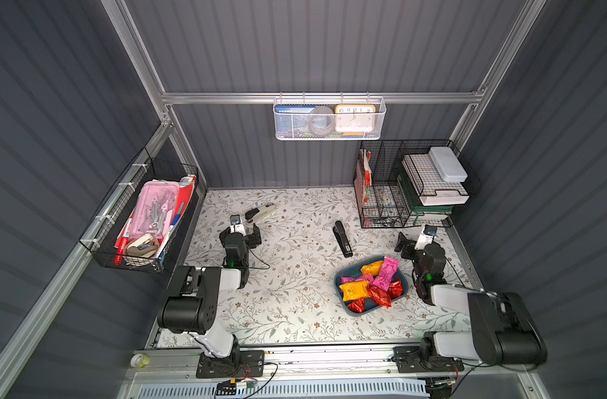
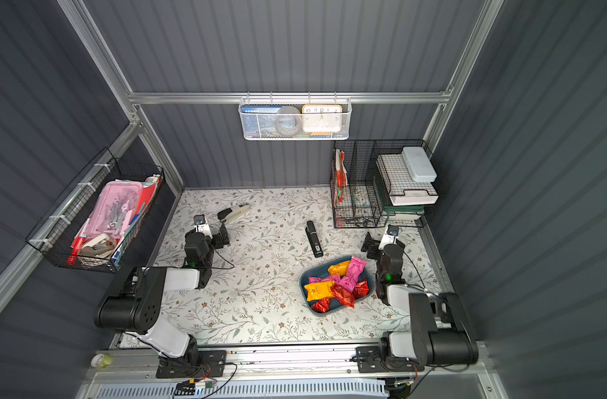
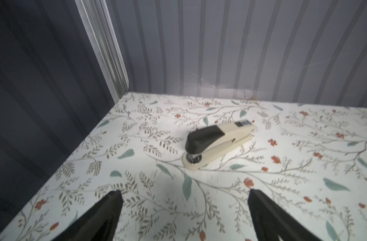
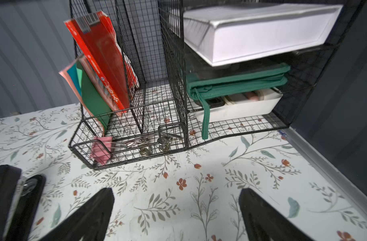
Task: Take the tea bags out of the storage box
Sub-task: Pick up the storage box at the center of the board.
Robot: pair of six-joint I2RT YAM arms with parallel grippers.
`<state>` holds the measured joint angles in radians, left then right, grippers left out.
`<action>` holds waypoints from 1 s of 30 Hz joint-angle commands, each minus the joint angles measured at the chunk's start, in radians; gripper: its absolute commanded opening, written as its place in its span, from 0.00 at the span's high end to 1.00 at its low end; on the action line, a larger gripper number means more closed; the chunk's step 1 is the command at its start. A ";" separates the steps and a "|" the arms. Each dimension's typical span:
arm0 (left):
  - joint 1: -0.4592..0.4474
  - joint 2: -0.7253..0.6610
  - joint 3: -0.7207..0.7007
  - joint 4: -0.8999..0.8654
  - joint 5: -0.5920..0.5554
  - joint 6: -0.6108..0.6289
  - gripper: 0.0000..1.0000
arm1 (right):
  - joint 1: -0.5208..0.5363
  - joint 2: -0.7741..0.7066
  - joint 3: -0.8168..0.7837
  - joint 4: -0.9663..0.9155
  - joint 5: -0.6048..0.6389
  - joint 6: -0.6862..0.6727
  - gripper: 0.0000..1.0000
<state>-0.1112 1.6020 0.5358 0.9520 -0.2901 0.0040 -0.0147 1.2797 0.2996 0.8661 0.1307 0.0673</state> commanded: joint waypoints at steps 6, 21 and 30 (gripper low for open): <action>0.002 -0.087 -0.031 -0.026 0.047 0.023 0.01 | 0.005 -0.189 -0.040 -0.214 0.063 0.052 0.01; 0.002 -0.241 -0.006 -0.155 0.079 -0.021 0.01 | 0.006 -0.216 0.033 -0.206 0.017 0.132 0.01; -0.012 -0.377 0.220 -0.675 0.428 -0.287 0.01 | -0.008 -0.427 0.387 -1.320 -0.111 0.642 0.09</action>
<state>-0.1108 1.2308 0.7147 0.5163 -0.0605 -0.1368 -0.0196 0.8444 0.6075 0.1074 0.0906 0.4435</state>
